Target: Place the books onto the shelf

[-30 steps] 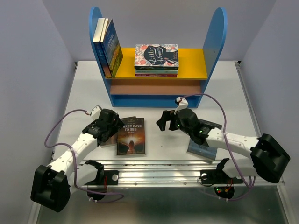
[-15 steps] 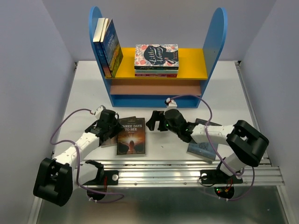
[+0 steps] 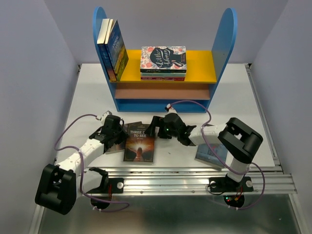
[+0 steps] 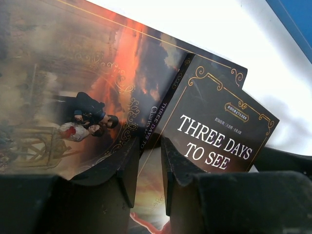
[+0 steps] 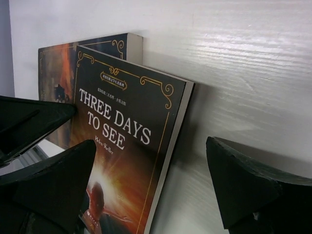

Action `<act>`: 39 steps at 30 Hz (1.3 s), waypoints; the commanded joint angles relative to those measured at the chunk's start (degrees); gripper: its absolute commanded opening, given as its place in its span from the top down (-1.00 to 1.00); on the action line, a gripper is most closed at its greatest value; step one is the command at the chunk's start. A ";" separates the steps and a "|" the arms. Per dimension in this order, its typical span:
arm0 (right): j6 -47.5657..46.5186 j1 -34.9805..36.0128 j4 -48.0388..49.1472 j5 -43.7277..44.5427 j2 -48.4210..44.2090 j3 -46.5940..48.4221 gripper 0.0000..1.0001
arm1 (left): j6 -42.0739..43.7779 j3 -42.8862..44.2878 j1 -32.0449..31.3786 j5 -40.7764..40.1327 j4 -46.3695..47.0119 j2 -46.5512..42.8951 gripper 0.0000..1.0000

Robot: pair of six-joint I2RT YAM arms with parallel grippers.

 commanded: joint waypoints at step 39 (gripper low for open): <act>-10.85 0.96 7.32 -6.51 -19.30 -2.24 0.99 | 8.53 2.19 0.08 19.21 10.81 -15.68 -0.02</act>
